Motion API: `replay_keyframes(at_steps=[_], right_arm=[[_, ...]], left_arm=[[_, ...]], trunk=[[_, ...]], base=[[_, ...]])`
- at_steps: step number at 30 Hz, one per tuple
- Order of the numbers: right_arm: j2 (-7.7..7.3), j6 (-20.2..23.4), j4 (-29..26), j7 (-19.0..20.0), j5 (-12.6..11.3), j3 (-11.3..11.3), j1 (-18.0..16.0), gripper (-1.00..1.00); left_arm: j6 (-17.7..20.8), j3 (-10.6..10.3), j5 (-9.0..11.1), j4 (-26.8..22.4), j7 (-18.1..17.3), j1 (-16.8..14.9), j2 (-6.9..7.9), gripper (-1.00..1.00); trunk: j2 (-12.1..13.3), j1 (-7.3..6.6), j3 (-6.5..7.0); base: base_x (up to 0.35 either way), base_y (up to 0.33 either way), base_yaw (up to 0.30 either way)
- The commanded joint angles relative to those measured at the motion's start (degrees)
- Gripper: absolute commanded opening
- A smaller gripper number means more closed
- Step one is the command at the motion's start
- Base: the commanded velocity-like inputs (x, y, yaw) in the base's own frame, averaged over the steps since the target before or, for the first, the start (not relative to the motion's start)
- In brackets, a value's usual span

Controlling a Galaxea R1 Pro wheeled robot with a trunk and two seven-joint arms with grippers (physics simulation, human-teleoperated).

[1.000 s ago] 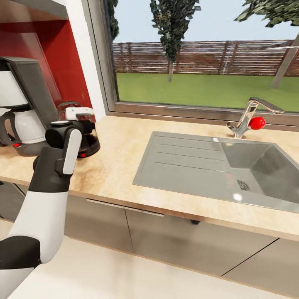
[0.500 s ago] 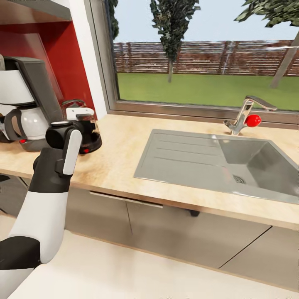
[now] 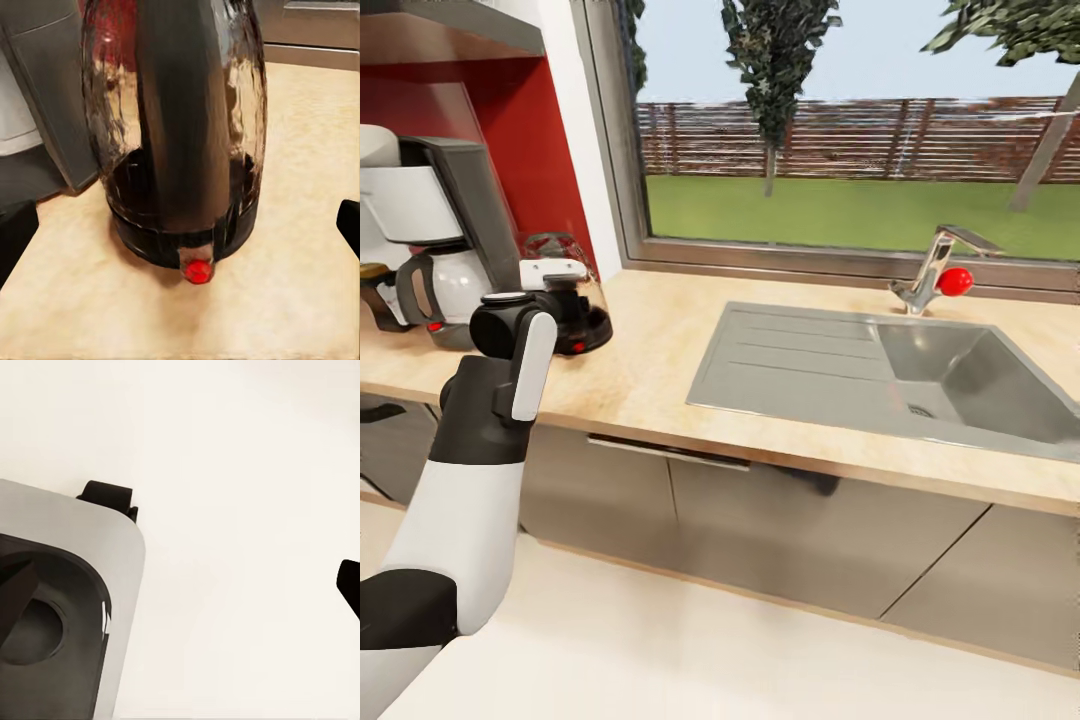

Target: Set up a coffee station on the kitchen countertop: keep the coffee maker on the countertop, move the bottle of coffee from the kitchen shelf to the counter next to the coffee maker, place a paper coffee filter on top of the coffee maker, put the saucer next to the coffee maker with the coffee cup on the saucer, and place the electric kettle next to the coffee maker.

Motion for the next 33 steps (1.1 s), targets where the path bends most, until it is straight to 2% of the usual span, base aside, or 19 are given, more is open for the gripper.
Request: replay_keyframes(at_steps=[1, 32, 33], right_arm=[[-0.05, -0.14, 0.03, -0.03, 0.28, 0.24, -0.03, 1.0], [-0.12, -0.14, 0.03, 0.01, 0.28, 0.24, -0.03, 1.0], [-0.12, -0.14, 0.03, 0.0, 0.28, 0.24, -0.04, 1.0]], left_arm=[[0.15, -0.13, 0.58, -0.04, 0.6, -0.05, 0.06, 1.0], [0.21, -0.13, 0.76, -0.07, 0.51, -0.05, 0.06, 1.0], [0.22, -0.26, 5.66, -0.25, -1.46, -0.05, -0.07, 1.0]], trunk=[[-0.02, -0.02, -0.05], [-0.02, -0.02, -0.05], [-0.02, -0.02, -0.05]], base=[[-0.139, 0.0, 0.0], [-0.141, 0.0, 0.0], [-0.009, 0.0, 0.0]])
